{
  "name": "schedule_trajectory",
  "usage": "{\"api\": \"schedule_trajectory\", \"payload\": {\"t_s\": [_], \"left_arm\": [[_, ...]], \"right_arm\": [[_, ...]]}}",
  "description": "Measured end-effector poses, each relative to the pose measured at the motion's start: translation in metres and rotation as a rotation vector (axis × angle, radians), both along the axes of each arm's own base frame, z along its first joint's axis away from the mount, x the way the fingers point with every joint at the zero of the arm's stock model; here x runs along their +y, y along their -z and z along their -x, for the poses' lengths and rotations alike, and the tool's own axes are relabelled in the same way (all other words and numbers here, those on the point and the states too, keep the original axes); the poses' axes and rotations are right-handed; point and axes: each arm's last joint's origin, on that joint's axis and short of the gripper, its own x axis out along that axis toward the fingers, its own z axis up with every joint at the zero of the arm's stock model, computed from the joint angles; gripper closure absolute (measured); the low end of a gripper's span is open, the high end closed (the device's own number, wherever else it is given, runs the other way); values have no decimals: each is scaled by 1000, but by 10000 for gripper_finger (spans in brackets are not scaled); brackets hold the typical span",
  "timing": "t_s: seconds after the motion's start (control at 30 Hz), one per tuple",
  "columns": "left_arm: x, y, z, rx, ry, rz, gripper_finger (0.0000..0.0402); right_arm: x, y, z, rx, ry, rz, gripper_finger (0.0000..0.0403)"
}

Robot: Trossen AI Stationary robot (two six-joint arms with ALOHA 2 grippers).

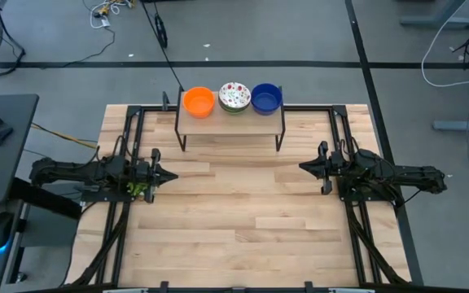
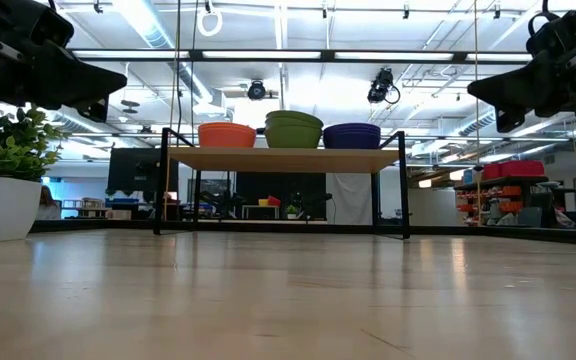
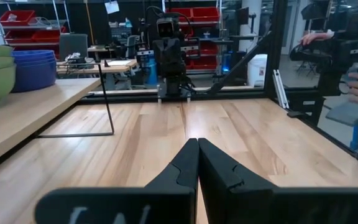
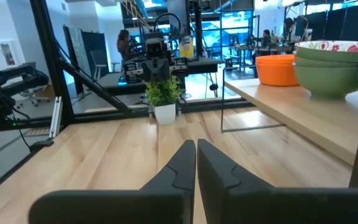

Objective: Pick & Place Mini bowls
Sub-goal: Return to Home Position

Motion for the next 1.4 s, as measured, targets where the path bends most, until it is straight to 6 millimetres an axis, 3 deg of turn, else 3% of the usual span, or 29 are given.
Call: {"api": "schedule_trajectory", "payload": {"t_s": [0.23, 0.4, 0.67, 1.03, 1.4], "left_arm": [[0, 0, 0, -1, 0, 0, 390], [0, 0, 0, -1, 0, 0, 390], [0, 0, 0, -2, 0, 1, 390], [0, 0, 0, -2, 0, 1, 390], [0, 0, 0, -2, 0, 1, 390]], "right_arm": [[0, 1, 0, 10, -12, -43, 381], [0, 1, 0, 14, -1, 50, 381], [1, 1, 0, 7, -19, -95, 381], [19, 1, 1, 12, -207, -17, 381], [19, 1, 1, 16, -204, -17, 381]]}}
